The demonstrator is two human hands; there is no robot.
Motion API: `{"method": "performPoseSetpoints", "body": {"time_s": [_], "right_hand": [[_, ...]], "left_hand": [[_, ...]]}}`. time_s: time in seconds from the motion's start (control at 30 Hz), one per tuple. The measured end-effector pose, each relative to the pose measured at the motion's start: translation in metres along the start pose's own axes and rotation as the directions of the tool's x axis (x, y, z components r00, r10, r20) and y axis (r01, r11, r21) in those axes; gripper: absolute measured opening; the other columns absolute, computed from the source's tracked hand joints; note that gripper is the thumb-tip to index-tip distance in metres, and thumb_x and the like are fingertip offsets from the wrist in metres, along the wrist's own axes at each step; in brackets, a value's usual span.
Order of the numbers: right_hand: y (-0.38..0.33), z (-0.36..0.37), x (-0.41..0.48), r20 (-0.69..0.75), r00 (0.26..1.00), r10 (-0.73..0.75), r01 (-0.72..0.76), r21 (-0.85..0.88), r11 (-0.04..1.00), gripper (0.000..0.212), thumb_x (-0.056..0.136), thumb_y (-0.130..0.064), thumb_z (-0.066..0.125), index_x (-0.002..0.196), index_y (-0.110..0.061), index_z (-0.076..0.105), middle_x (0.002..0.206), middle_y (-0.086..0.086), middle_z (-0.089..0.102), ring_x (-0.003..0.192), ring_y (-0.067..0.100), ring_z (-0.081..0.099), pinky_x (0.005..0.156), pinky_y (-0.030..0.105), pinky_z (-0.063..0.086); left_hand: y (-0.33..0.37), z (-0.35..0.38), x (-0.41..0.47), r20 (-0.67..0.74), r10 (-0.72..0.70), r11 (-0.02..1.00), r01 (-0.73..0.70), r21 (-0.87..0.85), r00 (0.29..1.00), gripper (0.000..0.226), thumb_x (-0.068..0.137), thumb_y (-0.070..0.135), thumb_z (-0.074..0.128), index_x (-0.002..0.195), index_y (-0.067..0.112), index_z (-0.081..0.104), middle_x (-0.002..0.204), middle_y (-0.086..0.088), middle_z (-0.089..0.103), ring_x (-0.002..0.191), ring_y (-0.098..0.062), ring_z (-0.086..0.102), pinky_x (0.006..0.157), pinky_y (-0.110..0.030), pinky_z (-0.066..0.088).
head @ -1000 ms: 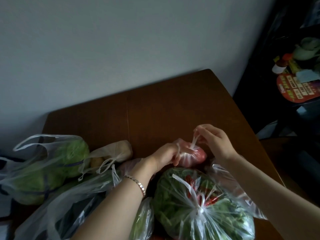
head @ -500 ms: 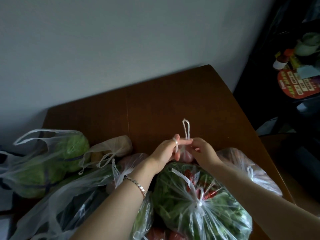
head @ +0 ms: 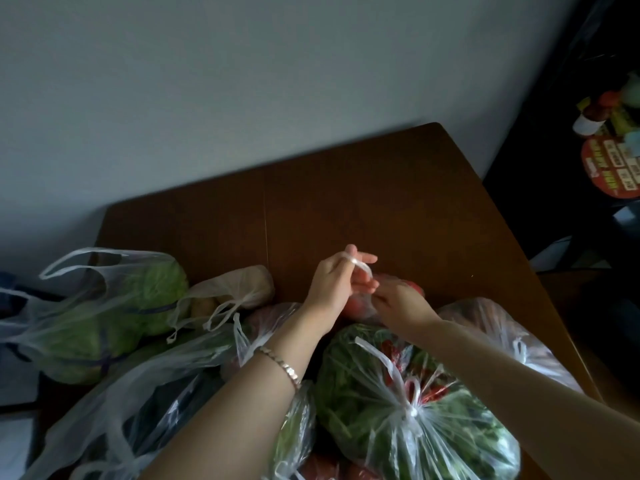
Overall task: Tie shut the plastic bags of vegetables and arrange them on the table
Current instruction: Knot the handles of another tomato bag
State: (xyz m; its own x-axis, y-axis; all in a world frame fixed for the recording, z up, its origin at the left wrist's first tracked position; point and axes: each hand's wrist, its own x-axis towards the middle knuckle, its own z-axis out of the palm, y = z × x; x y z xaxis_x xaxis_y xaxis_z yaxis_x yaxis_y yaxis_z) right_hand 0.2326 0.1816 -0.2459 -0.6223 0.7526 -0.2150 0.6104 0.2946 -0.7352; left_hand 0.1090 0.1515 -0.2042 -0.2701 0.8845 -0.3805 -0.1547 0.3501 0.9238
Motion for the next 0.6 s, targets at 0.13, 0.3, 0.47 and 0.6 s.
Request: {"method": "performPoseSetpoints", "body": {"time_s": [0.13,0.3,0.47,0.6], "right_hand": [[0.004,-0.006,-0.005,0.044,0.996,-0.076,0.076,0.008,0.997,0.012,0.083,-0.004,0.056,0.073,-0.001,0.061,0.079,0.002,0.054,0.074,0.016,0.047,0.069,0.029,0.039],[0.007,-0.003,-0.006,0.060,0.974,0.216,-0.224,0.351,0.909,0.022,0.090,-0.016,0.055,0.072,-0.016,0.067,0.068,0.000,0.060,0.061,0.007,0.057,0.058,0.017,0.042],[0.001,-0.003,-0.007,0.079,0.904,0.421,-0.345,0.717,0.606,0.019,0.088,-0.007,0.054,0.076,-0.014,0.067,0.068,0.006,0.061,0.061,0.015,0.055,0.060,0.021,0.045],[0.001,-0.005,-0.012,0.003,0.884,0.468,-0.287,0.793,0.538,0.017,0.085,-0.008,0.060,0.071,-0.013,0.068,0.070,0.007,0.065,0.062,0.018,0.058,0.065,0.028,0.047]], "left_hand": [[0.004,0.009,0.012,0.041,-0.056,0.998,0.057,-0.028,0.998,0.030,0.099,0.016,0.036,0.107,0.001,0.062,0.058,0.000,0.059,0.058,-0.011,0.063,0.065,-0.025,0.054],[-0.012,0.013,0.009,0.055,-0.113,0.916,0.082,0.394,0.992,0.044,0.091,0.002,0.043,0.134,0.014,0.039,0.104,-0.003,0.054,0.092,-0.015,0.053,0.074,-0.023,0.042],[-0.032,0.011,-0.001,0.118,-0.036,0.732,-0.054,0.679,0.992,0.034,0.098,0.029,0.038,0.121,0.010,0.054,0.122,-0.009,0.057,0.114,-0.024,0.054,0.098,-0.039,0.045],[-0.034,0.014,-0.003,0.048,0.037,0.725,-0.060,0.686,0.998,0.030,0.096,0.023,0.047,0.113,0.004,0.062,0.115,-0.013,0.059,0.109,-0.026,0.053,0.095,-0.029,0.042]]}}
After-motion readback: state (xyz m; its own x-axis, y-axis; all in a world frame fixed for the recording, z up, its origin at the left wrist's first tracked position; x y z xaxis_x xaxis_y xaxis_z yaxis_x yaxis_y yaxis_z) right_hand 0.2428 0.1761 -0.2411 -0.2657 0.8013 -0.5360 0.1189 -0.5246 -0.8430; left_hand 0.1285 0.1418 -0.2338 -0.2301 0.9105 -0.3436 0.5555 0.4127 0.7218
